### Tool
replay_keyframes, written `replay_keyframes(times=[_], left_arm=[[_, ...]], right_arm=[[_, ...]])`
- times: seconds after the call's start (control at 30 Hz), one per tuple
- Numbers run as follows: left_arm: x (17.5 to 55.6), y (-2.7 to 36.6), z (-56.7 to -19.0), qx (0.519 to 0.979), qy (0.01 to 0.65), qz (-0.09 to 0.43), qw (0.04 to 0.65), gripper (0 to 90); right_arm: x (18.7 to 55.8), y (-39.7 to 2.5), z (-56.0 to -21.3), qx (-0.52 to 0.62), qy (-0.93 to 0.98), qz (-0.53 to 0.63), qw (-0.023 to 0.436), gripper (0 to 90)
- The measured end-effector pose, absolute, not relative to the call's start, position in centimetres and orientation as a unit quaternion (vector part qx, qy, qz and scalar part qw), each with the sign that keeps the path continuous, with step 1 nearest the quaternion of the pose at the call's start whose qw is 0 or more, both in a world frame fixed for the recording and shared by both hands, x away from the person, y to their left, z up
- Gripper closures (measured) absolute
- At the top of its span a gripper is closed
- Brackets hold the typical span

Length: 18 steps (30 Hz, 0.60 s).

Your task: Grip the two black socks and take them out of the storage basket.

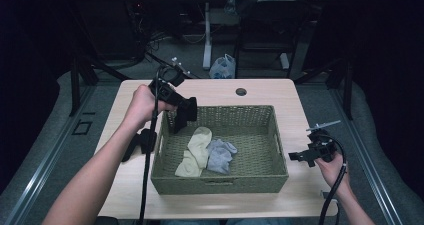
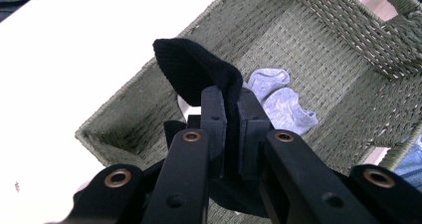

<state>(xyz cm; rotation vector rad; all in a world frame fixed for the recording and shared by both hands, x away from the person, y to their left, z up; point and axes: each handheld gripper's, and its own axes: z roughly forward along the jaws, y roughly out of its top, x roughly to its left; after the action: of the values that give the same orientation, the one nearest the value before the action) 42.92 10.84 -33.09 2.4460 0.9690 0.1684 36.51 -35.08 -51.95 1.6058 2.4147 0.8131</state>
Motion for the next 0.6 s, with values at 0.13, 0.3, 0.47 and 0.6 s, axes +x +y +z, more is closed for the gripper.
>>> replay_keyframes(times=[0.13,0.3,0.47,0.6], left_arm=[[43.0,11.1,-32.5,0.897,0.357,0.066,0.25,85.0],[43.2,11.6,-31.9,0.894,0.363,0.071,0.253,84.9],[43.4,12.5,-31.1,0.889,0.371,0.077,0.258,85.0],[43.5,13.2,-30.5,0.885,0.377,0.082,0.262,85.0]], right_arm=[[36.5,-35.0,-52.0,0.532,0.8,0.268,0.067,0.5],[36.5,-35.0,-52.0,0.533,0.801,0.265,0.065,0.5],[36.5,-35.0,-52.0,0.533,0.799,0.269,0.069,0.5],[36.5,-35.0,-52.0,0.536,0.798,0.267,0.068,0.5]])
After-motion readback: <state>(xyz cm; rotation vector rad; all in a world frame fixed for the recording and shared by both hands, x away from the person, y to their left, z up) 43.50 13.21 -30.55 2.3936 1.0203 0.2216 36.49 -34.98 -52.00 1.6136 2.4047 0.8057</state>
